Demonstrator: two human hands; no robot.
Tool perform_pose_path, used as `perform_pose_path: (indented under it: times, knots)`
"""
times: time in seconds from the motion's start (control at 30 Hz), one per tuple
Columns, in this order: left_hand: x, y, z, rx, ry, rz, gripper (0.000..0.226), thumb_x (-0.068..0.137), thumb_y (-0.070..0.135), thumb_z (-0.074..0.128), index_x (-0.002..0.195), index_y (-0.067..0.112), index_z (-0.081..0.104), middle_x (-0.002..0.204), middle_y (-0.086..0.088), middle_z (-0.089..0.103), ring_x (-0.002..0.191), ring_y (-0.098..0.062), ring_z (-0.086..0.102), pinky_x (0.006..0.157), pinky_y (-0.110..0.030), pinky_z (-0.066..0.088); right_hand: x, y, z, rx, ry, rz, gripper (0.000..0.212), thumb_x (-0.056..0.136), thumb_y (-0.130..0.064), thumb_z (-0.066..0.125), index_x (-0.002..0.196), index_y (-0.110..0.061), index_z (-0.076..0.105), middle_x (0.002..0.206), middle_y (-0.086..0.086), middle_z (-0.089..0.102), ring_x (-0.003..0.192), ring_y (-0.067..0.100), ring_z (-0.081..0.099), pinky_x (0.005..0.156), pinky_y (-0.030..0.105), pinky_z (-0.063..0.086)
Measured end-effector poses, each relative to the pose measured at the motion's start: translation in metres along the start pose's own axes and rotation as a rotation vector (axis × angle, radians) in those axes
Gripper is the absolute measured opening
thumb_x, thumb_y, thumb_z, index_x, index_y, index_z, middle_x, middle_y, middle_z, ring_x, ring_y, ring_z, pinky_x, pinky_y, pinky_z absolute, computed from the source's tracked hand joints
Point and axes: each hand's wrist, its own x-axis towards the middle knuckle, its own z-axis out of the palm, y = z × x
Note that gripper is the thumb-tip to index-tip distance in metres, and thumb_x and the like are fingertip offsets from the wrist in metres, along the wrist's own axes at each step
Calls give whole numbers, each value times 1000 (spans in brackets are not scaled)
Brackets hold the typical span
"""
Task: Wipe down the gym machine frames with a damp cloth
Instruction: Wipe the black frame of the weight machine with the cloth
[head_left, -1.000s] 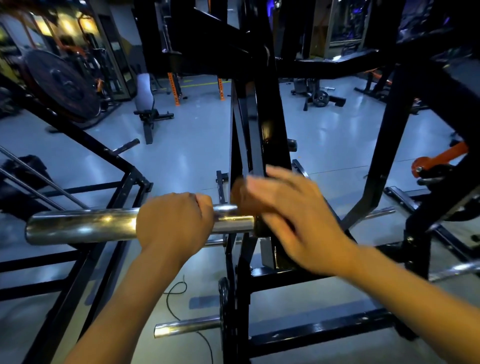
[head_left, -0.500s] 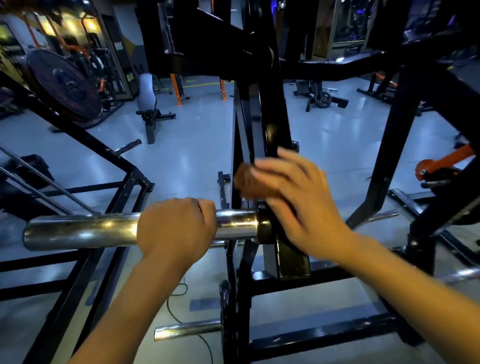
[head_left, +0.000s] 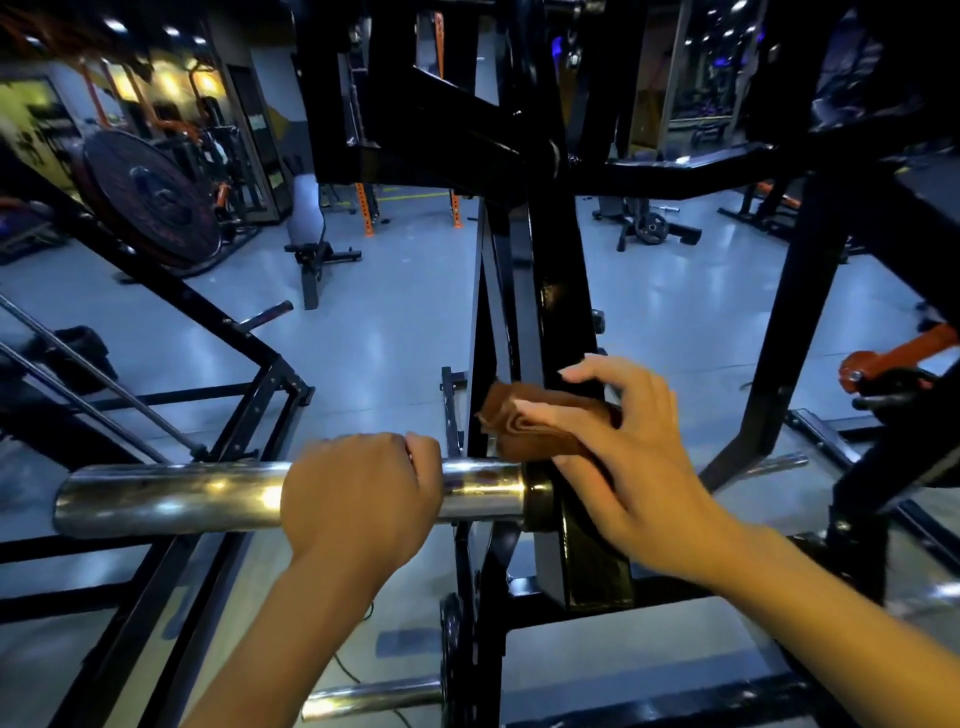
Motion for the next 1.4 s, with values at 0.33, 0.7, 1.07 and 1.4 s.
perform_pose_path:
  times: [0.33, 0.7, 1.07, 1.4]
  knots:
    - [-1, 1, -4, -143, -19, -145, 45, 89, 33, 20, 46, 25, 32, 41, 8, 30, 36, -11, 22, 47, -25, 9, 88, 40, 6, -111, 118, 188, 39, 104, -35, 50, 142, -37, 58, 124, -3, 34, 114, 18, 29, 95, 39, 29]
    - [-1, 2, 2, -155, 15, -168, 52, 95, 31, 27, 45, 23, 37, 40, 6, 31, 36, -13, 26, 46, -23, 12, 139, 65, 5, -94, 136, 264, 39, 106, -39, 46, 142, -34, 58, 121, 0, 33, 116, 26, 35, 96, 41, 29]
    - [2, 1, -2, -173, -11, -155, 50, 93, 31, 34, 44, 24, 38, 40, 9, 24, 35, -9, 19, 46, -19, 9, 74, 49, 2, 30, 59, 132, 42, 103, -39, 47, 145, -39, 52, 119, -3, 32, 114, 24, 35, 100, 43, 36]
    - [-1, 4, -4, -147, -45, -195, 51, 99, 34, 34, 50, 22, 43, 46, 4, 39, 41, -13, 31, 46, -27, 15, 102, 58, 8, 10, 104, 184, 39, 103, -35, 50, 141, -40, 56, 120, -4, 30, 115, 19, 31, 103, 39, 30]
